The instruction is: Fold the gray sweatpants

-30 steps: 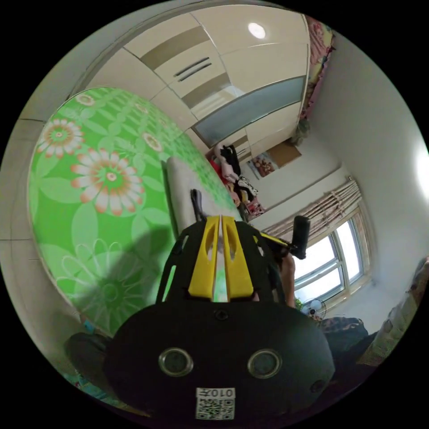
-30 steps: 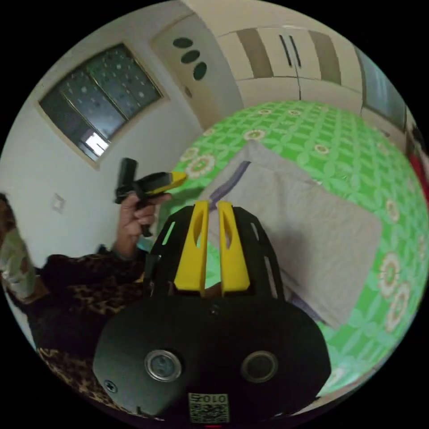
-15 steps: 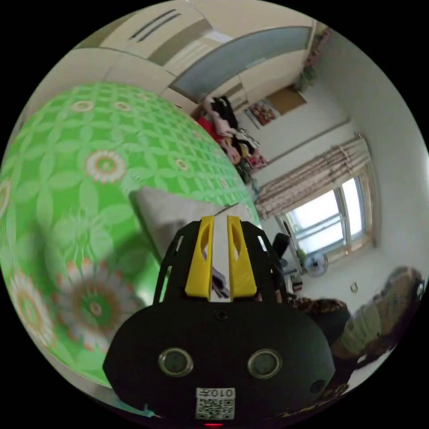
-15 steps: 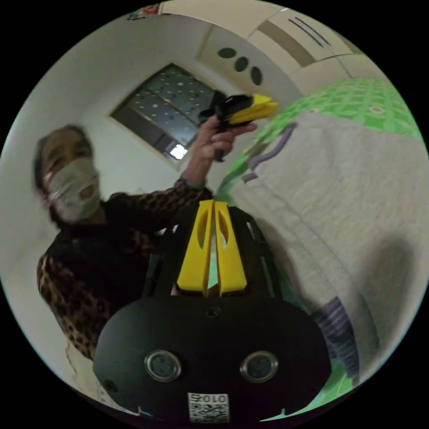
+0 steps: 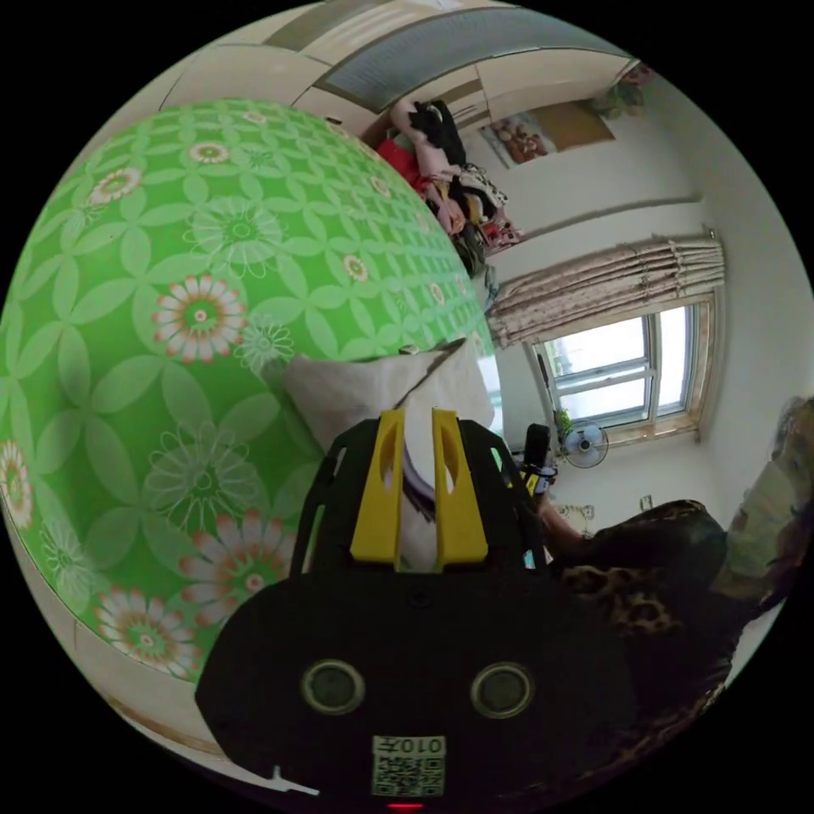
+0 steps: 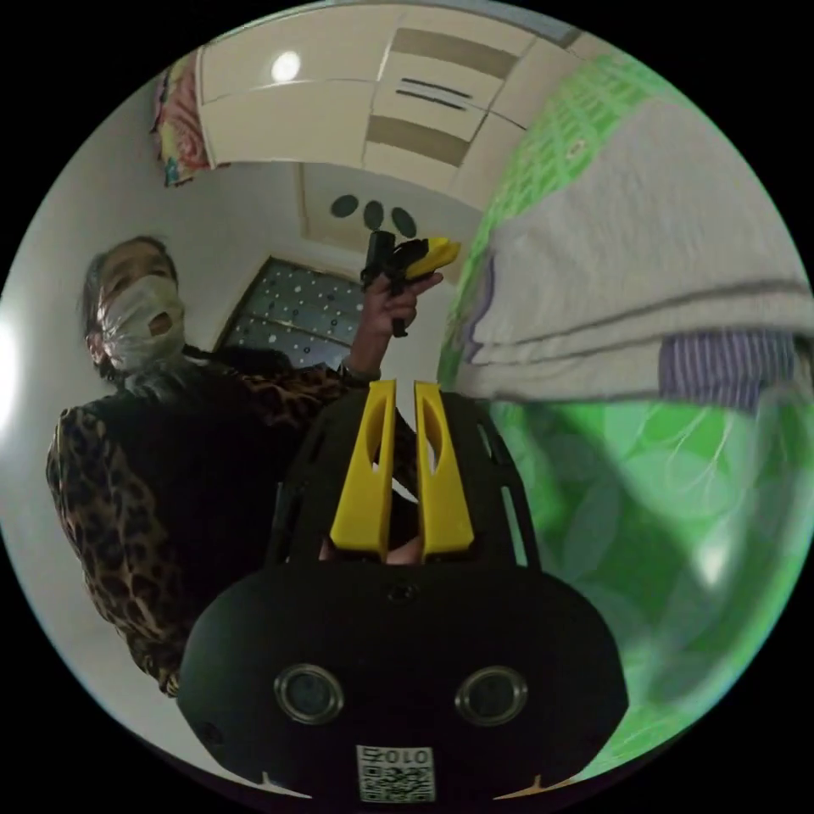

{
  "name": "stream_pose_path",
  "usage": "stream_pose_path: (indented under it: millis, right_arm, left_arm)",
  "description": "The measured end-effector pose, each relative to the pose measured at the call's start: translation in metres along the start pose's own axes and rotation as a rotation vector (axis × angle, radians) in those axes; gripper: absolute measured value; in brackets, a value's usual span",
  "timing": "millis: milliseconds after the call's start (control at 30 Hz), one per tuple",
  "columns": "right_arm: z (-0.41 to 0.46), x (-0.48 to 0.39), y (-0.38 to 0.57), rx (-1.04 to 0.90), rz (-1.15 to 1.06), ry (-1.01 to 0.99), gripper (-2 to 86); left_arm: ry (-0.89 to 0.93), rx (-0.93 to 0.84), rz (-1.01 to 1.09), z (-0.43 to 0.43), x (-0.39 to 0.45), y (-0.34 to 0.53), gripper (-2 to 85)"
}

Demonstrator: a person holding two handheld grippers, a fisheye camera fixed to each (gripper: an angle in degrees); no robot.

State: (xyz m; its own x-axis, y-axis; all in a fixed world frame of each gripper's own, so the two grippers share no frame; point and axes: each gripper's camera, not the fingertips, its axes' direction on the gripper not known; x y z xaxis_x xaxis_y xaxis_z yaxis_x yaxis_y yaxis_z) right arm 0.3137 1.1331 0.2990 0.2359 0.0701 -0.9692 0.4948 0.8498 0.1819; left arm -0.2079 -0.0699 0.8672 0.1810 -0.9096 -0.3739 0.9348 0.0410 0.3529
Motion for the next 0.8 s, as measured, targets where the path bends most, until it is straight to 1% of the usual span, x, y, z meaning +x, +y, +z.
stream_pose_path:
  millis: [67,133,233,333,433,500,633,800]
  right_arm:
    - [0.010,-0.001,0.014,0.057,0.069,-0.001,7.6]
    - [0.025,0.001,0.032,0.175,0.182,0.010,9.2]
    - [0.045,0.009,0.047,0.291,0.249,-0.038,9.9]
    - [0.061,0.020,0.050,0.299,0.263,-0.074,10.4]
    - [0.067,0.025,0.047,0.277,0.275,-0.026,10.9]
    - [0.068,0.025,0.050,0.320,0.239,-0.028,11.0]
    - [0.071,0.033,0.056,0.392,0.278,-0.076,11.6]
    - [0.083,0.027,0.056,0.445,0.323,0.001,13.0]
  left_arm:
    - [-0.010,-0.050,-0.010,0.004,-0.002,-0.017,5.1]
    - [0.029,-0.101,-0.005,0.013,-0.005,-0.033,5.2]
    - [0.051,-0.166,0.030,0.028,-0.003,-0.061,5.3]
    - [0.038,-0.229,0.037,0.042,0.002,-0.087,5.5]
    - [-0.004,-0.258,0.033,0.046,0.014,-0.103,5.5]
    - [-0.033,-0.287,0.032,0.051,0.019,-0.110,5.6]
    - [-0.040,-0.309,-0.002,0.064,0.021,-0.129,5.9]
    - [-0.026,-0.333,0.036,0.072,0.022,-0.155,6.7]
